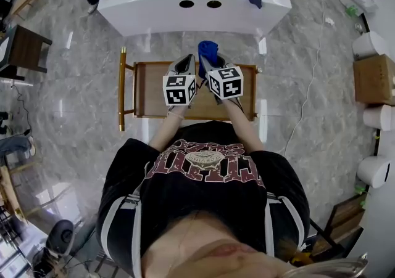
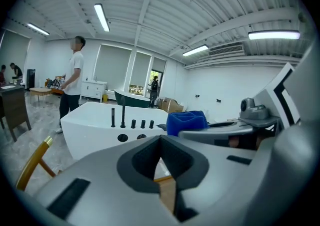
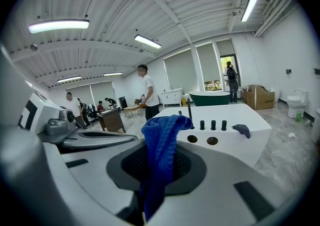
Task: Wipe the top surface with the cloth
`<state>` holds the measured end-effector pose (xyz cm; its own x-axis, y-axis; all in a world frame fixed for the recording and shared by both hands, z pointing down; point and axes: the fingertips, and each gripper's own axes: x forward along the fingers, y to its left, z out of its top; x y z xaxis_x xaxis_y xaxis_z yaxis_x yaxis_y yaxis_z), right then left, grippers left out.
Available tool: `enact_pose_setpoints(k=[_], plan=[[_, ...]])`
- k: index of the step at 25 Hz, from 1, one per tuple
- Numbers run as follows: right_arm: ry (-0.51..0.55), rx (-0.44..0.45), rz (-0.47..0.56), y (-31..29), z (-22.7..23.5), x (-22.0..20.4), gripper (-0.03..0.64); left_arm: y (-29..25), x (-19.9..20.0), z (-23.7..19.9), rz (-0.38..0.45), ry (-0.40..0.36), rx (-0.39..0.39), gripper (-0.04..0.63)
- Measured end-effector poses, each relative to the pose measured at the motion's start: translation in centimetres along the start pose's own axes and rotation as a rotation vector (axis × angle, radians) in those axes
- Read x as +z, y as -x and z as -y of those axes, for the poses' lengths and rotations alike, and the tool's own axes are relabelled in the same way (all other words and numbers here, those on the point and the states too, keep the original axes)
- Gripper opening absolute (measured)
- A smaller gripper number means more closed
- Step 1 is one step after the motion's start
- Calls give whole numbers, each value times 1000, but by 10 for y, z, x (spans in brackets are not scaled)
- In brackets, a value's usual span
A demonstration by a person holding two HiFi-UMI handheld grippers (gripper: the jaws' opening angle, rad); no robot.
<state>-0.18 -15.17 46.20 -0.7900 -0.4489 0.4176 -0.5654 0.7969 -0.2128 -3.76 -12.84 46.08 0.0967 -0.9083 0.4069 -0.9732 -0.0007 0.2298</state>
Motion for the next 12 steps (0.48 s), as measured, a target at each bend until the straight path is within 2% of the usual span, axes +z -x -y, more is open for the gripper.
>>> enact_pose_setpoints(k=[12], plan=[[43, 39, 196, 37, -39, 76, 66, 45, 79, 18, 206, -91, -8, 48]])
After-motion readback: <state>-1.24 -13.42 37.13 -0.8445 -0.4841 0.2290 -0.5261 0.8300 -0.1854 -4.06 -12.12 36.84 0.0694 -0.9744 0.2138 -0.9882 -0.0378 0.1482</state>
